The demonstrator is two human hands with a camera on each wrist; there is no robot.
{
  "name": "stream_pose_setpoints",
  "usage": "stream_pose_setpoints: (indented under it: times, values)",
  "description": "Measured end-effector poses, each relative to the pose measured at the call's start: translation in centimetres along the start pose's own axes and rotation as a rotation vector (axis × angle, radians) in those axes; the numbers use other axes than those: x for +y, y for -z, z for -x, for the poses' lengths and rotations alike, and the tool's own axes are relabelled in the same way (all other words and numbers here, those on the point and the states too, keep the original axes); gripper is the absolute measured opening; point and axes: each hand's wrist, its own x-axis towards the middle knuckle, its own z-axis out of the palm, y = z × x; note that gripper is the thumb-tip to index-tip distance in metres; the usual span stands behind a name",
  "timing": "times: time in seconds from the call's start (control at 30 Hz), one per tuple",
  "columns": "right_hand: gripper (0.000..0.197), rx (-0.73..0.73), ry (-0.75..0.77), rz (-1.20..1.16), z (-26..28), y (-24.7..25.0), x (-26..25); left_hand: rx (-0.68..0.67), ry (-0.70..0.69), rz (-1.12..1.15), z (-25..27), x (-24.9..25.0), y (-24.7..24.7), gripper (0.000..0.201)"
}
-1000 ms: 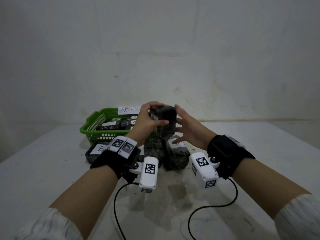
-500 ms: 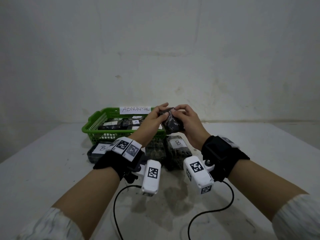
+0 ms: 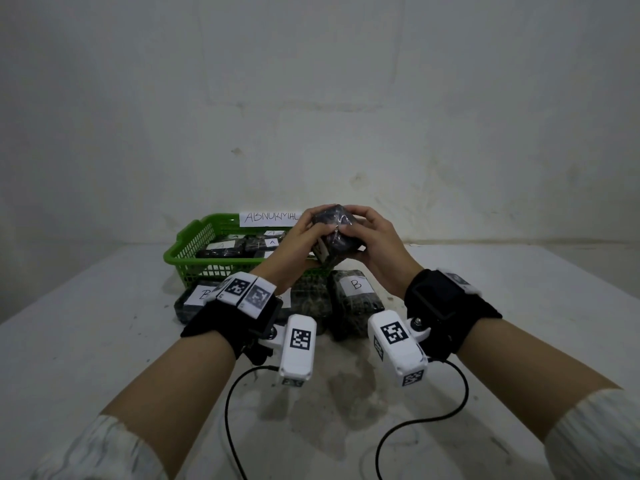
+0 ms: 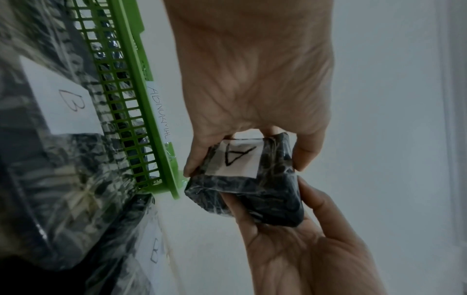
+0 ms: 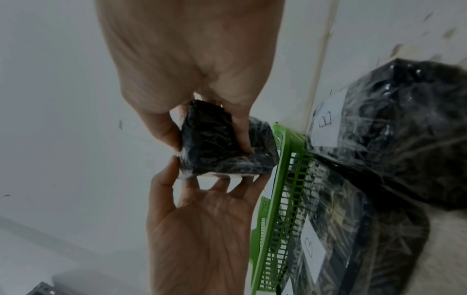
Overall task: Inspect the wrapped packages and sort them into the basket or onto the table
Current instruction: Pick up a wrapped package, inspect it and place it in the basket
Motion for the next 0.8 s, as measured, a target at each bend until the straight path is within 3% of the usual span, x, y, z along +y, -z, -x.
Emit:
stream_pose_setpoints:
  times: [0.13,0.2,0.3,0.37,0.47,0.57,0.67,0.8]
  values:
    - [0.036,-0.011,-0.013,-0.003,-0.4,0.1,-0.2,0.081,0.039,0.104,-0.4,0.1,0.0,0.025]
    - [0.048,0.023,0.001,0.036,-0.7,0.0,-0.5,0.103,0.115,0.268,-0.6,0.0,0.3,0.037]
    - [0.057,0.046,0.002,0.295,-1.4,0.1,-1.2,0.157,0.194,0.555,-0.4,0.6,0.6,0.042]
    - [0.056,-0.041,-0.045,0.435,-1.8,0.0,-1.4,0.159,0.227,0.652,-0.1,1.2,1.0,0.050]
    - [0.060,-0.109,-0.125,0.428,-2.5,-0.4,-1.0,0.071,0.339,0.613,0.0,1.8,1.8,0.062]
    - [0.055,-0.062,-0.136,0.379,-3.9,-0.9,-0.3,0.123,0.468,0.393,-0.4,2.0,3.1,0.055]
    - [0.045,-0.048,-0.159,0.351,-5.5,-1.6,-0.3,0.231,0.518,0.249,-0.9,2.4,4.3,0.045]
    - [0.023,0.017,-0.223,0.443,-7.8,-2.2,-0.2,0.518,0.435,0.265,-1.7,2.8,5.4,0.029]
